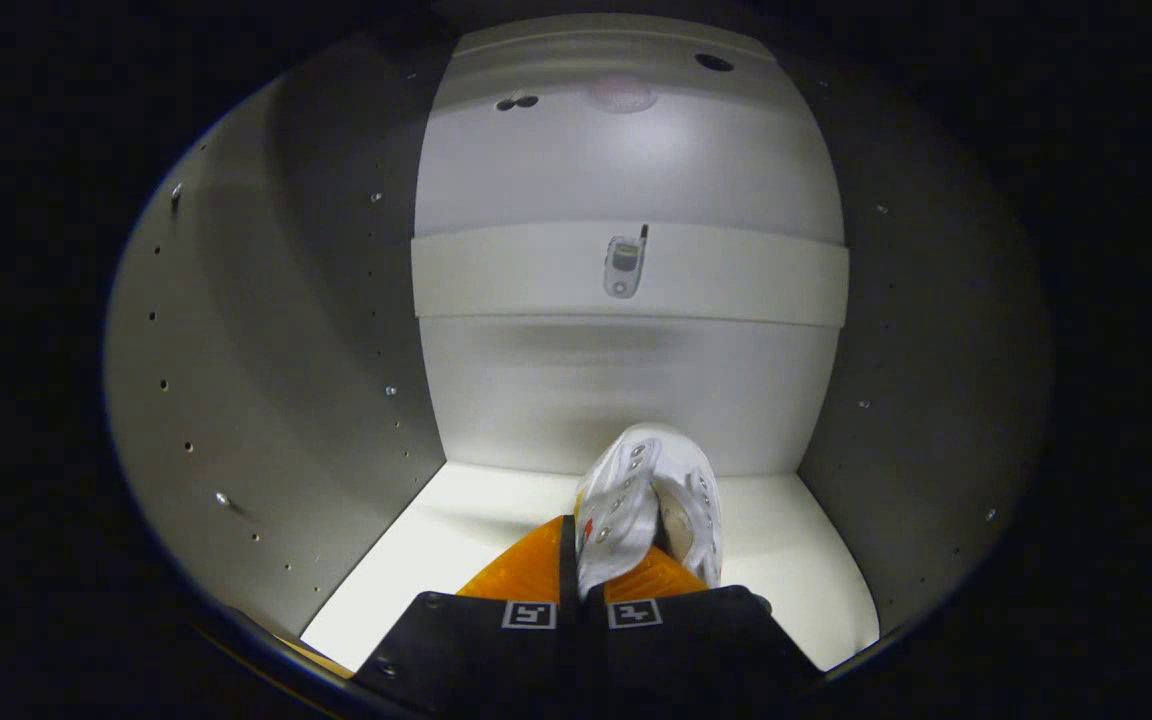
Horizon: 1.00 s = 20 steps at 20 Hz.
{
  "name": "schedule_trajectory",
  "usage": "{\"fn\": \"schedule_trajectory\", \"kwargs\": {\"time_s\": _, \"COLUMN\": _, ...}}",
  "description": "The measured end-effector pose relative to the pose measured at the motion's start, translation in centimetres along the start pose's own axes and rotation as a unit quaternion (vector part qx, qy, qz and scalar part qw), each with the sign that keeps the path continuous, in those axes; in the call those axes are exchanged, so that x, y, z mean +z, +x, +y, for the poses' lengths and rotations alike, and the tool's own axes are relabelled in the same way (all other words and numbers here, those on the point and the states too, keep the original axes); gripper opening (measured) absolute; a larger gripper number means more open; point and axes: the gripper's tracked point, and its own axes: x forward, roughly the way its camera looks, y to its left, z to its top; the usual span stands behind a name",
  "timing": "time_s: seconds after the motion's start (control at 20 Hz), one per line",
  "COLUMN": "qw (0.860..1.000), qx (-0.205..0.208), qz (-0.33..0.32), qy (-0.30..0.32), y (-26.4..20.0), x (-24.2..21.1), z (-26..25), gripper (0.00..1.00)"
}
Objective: Open the shoe cabinet door, grab the shoes and put them into the shoe cabinet, then close the shoe cabinet door.
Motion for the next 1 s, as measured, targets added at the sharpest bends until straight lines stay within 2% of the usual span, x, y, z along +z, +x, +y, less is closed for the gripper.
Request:
{"fn": "schedule_trajectory", "kwargs": {"time_s": 0.35, "qw": 0.999, "qx": -0.015, "qz": 0.036, "qy": 0.022, "y": 0.1, "x": -1.5, "z": -1.0, "gripper": 0.05}}
{"fn": "schedule_trajectory", "kwargs": {"time_s": 0.4, "qw": 0.999, "qx": -0.006, "qz": 0.043, "qy": 0.019, "y": 0.5, "x": -2.1, "z": -0.6, "gripper": 0.11}}
{"fn": "schedule_trajectory", "kwargs": {"time_s": 0.55, "qw": 0.999, "qx": 0.000, "qz": 0.048, "qy": -0.008, "y": 0.6, "x": -2.9, "z": 0.3, "gripper": 0.07}}
{"fn": "schedule_trajectory", "kwargs": {"time_s": 0.6, "qw": 0.999, "qx": -0.001, "qz": 0.049, "qy": -0.008, "y": 0.1, "x": -2.7, "z": 0.4, "gripper": 0.11}}
{"fn": "schedule_trajectory", "kwargs": {"time_s": 0.65, "qw": 0.999, "qx": 0.002, "qz": 0.048, "qy": -0.005, "y": 0.2, "x": -2.8, "z": 0.4, "gripper": 0.12}}
{"fn": "schedule_trajectory", "kwargs": {"time_s": 0.7, "qw": 0.999, "qx": 0.002, "qz": 0.051, "qy": -0.002, "y": -0.2, "x": -3.0, "z": 0.5, "gripper": 0.19}}
{"fn": "schedule_trajectory", "kwargs": {"time_s": 0.8, "qw": 0.999, "qx": 0.003, "qz": 0.054, "qy": -0.003, "y": -0.7, "x": -3.2, "z": 0.7, "gripper": 0.41}}
{"fn": "schedule_trajectory", "kwargs": {"time_s": 0.95, "qw": 0.999, "qx": 0.002, "qz": 0.052, "qy": -0.008, "y": -1.8, "x": -3.0, "z": 0.8, "gripper": 0.52}}
{"fn": "schedule_trajectory", "kwargs": {"time_s": 1.0, "qw": 0.999, "qx": 0.002, "qz": 0.045, "qy": -0.005, "y": -2.4, "x": -2.7, "z": 0.9, "gripper": 0.62}}
